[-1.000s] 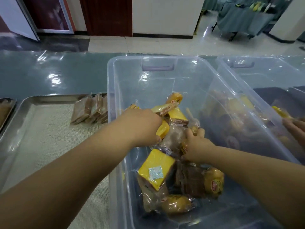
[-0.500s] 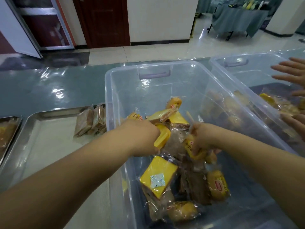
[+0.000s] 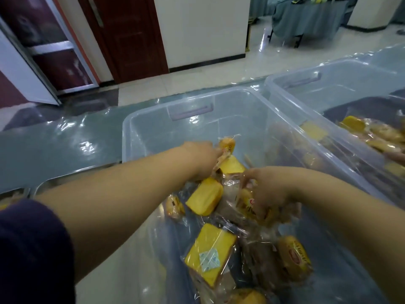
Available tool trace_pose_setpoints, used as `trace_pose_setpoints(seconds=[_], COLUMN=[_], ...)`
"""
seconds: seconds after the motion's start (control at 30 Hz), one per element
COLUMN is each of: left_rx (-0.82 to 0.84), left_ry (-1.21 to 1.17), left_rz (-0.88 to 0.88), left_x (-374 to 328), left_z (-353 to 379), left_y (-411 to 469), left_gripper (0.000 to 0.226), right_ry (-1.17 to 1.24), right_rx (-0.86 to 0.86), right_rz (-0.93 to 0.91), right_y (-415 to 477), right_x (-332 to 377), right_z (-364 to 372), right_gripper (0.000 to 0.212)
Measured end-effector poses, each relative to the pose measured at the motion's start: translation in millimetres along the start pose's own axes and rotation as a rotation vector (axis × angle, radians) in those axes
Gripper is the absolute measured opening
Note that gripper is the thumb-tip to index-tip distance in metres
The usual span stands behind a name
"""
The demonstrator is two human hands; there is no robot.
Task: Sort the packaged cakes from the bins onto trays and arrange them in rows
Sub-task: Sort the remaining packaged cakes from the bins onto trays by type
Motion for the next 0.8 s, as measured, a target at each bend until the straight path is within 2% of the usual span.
trace_pose_setpoints(seconds=[0.1, 0.17, 0.23, 0.3, 0.4, 0.53, 0.6, 0.8], left_rx=[0.145, 0.217, 0.194, 0.155, 0.186, 0.278, 0.316, 0.248], left_ry=[-0.078, -0.107, -0.125, -0.095, 0.006, 0.051, 0.076, 0.107], left_rz=[-0.019, -0.025, -0.004, 0.024, 0.05, 0.068, 0.081, 0.027], left_x=[-3.6, -8.2, -15.6, -25.7, -35.6, -42.0, -47.2, -46.2], left_z=[33.9, 52.6, 56.5, 50.7, 50.5, 68.2, 79.5, 95.1], left_y=[12.4, 14.4, 17.0, 16.9, 8.6, -13.1, -18.2, -4.9], left_gripper=[0.059, 0.061, 0.05, 0.05, 0.065, 0.066, 0.074, 0.095], right_ry=[-0.048, -0.018, 0.038, 0.005, -0.045, 0.004, 0.045, 0.049], right_rx=[-0.042, -0.061, -0.071, -0.087, -0.096, -0.069, -0.062, -0.066], right_rz=[-0.057, -0.074, -0.073, -0.075, -0.062, -0.011, 0.009, 0.04], right_y=[-7.8, -10.9, -11.5, -9.8, -6.8, -4.0, -3.3, 0.4], right_x=[0.6, -1.8, -4.7, -6.5, -9.0, -18.5, -21.9, -27.6], right_z=[-8.2, -14.0, -17.2, -18.3, -16.7, -14.8, -14.3, -10.6], right_gripper=[0.067, 0.065, 0.063, 0.063, 0.065, 0.063, 0.062, 0.058])
Point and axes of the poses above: each hand's wrist, its own y-axis towards the middle knuckle, its own z-axis out of the palm, x = y × z, the point moved 8 cm from there along y, towards the middle knuckle, and after that the axes turned 9 degrees about -x, right-handed, at the moved point
